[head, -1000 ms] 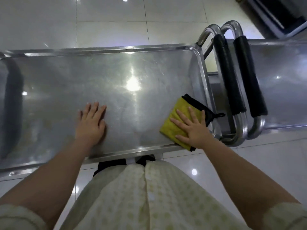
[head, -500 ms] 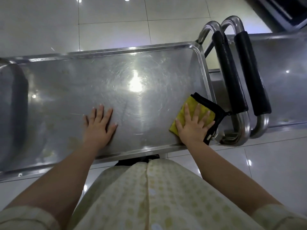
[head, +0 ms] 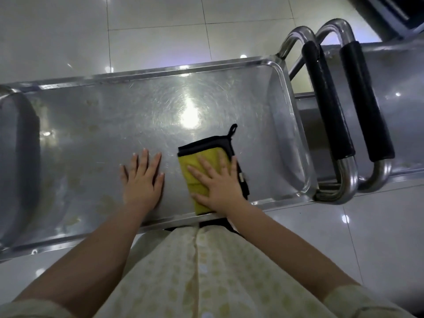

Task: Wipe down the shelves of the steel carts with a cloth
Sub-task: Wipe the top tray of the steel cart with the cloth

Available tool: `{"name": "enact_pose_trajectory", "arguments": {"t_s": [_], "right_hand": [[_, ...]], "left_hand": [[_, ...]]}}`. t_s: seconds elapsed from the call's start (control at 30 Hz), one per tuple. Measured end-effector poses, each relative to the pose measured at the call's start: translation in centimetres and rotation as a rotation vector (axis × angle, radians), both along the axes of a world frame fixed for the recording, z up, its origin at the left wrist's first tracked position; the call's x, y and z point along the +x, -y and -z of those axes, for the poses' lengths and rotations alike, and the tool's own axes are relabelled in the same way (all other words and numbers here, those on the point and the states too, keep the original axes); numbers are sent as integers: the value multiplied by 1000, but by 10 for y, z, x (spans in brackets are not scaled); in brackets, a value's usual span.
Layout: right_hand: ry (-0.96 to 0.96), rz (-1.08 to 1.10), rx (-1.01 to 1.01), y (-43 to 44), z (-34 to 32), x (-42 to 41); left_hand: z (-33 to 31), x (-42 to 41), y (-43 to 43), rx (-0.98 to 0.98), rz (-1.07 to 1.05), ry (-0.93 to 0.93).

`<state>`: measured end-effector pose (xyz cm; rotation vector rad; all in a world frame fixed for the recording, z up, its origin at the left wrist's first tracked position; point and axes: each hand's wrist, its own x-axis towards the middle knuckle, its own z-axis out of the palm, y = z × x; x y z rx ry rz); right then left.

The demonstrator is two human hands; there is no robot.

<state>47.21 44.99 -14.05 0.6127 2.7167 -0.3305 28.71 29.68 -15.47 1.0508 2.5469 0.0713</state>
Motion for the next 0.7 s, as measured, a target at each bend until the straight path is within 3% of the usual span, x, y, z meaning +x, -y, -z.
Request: {"name": "enact_pose_trajectory", "arguments": {"t_s": [0.2, 0.33, 0.53, 0.63, 0.7], "right_hand": [[103, 530, 69, -130, -9, 78], [189, 720, 27, -136, -9, 47], [87, 253, -4, -25, -10, -65], [85, 30, 3, 25, -8, -90], [60, 5, 11, 30, -6, -92]], "left_hand": [[-6, 6, -13, 0, 20, 5], [-8, 5, -20, -7, 58, 30], [-14, -8, -14, -28, 110, 28], [-18, -21, -11, 110, 67, -1], [-20, -40, -16, 165, 3, -25]]}}
